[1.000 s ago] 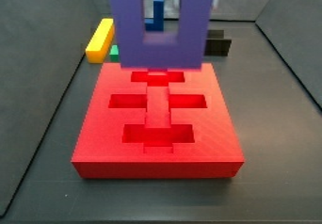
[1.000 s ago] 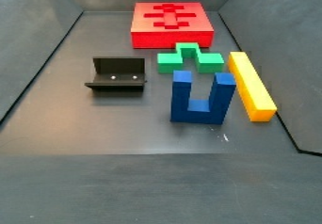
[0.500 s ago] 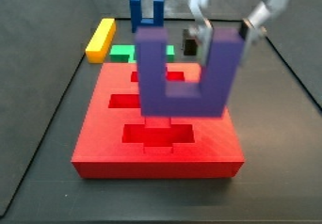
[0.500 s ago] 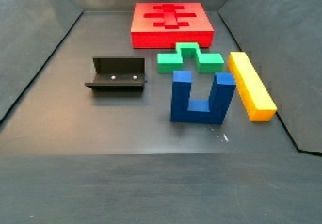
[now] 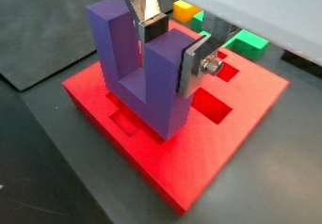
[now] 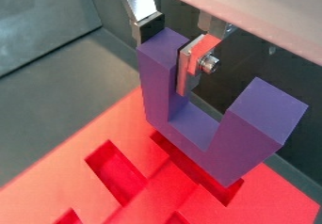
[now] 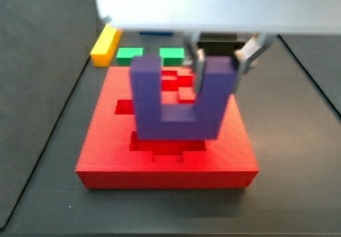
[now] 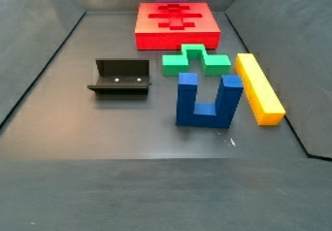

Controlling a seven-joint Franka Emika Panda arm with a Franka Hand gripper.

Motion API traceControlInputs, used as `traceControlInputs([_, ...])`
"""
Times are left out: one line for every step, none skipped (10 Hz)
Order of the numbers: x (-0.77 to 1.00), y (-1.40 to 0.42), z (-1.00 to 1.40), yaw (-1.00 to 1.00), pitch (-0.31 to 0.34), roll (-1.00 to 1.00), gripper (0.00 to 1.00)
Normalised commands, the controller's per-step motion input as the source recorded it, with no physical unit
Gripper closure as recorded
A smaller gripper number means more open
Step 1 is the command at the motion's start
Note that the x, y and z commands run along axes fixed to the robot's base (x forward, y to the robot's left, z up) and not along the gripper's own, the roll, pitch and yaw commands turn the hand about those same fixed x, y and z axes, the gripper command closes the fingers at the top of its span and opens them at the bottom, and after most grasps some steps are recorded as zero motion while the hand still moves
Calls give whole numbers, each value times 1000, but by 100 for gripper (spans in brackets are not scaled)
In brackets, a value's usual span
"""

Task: Pick up the purple object. Move up. Move to above the board. Insert the purple object.
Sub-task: Insert the purple object.

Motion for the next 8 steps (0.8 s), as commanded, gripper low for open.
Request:
traceControlInputs([0,-140,-97,11,-126,46,100])
traceControlInputs([0,-134,-106,-69,-91,93,100])
traceControlInputs([0,-114,-203,-74,-100,123,100])
traceControlInputs([20,-126,-266,-60,-130,237,100])
traceControlInputs([0,-57,-226,-83,-140,306,100])
traceControlInputs([-3,-60,-83,-3,-70,314,100])
traceControlInputs([0,0,-80,29,-73,136,100])
traceControlInputs([0,0,-57,91,-84,101,100])
